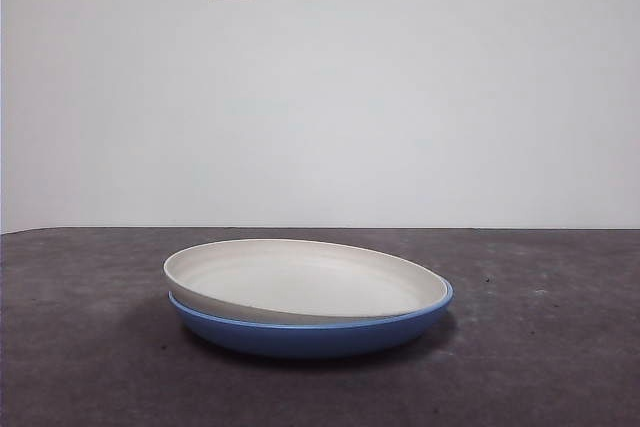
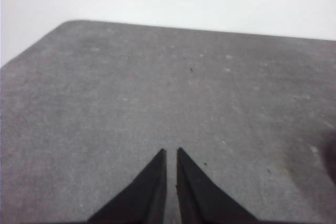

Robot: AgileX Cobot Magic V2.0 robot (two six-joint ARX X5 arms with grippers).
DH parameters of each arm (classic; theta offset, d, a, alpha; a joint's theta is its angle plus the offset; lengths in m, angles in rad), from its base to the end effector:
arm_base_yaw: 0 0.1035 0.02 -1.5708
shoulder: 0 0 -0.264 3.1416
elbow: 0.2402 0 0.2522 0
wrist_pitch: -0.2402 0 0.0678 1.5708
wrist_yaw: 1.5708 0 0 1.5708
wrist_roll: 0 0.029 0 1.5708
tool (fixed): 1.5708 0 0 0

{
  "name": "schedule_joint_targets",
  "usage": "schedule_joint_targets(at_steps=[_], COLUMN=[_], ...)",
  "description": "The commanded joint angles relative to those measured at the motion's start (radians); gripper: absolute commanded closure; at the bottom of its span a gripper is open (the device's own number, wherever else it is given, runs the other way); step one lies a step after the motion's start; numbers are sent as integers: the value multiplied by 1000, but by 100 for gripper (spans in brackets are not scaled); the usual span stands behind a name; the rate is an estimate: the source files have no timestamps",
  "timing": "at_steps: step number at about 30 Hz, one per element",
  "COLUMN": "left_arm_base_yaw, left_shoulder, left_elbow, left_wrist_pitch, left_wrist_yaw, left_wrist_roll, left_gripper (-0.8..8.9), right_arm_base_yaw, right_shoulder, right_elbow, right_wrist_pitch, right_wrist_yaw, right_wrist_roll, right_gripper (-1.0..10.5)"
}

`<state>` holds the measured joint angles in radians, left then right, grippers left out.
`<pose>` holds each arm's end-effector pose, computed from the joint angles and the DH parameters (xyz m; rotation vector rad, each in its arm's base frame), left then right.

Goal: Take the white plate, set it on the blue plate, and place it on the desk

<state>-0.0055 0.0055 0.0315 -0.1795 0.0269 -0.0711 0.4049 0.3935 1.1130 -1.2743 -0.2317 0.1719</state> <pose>0.0950 -0.0013 0.1565 -0.0726 0.1546 -0.0269 -0.0003 0.0071 0.3607 0.1130 0.6134 0.5697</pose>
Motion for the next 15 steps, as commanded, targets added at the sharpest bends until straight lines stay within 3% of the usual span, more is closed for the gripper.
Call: schedule_joint_targets(at_steps=[1,15], left_arm_base_yaw=[2,2], left_shoulder=[-2,-3], left_elbow=[-20,-20], left_wrist_pitch=[-12,-7], left_wrist_yaw=[-4,-4], left_wrist_roll=[-1,-1], left_gripper=[781,781], right_arm_base_yaw=[5,5], right_shoulder=[2,2], right_elbow=[17,17], right_wrist_pitch=[11,11], right_wrist_yaw=[0,0], right_wrist_roll=[-8,-8], right_gripper=[918,918])
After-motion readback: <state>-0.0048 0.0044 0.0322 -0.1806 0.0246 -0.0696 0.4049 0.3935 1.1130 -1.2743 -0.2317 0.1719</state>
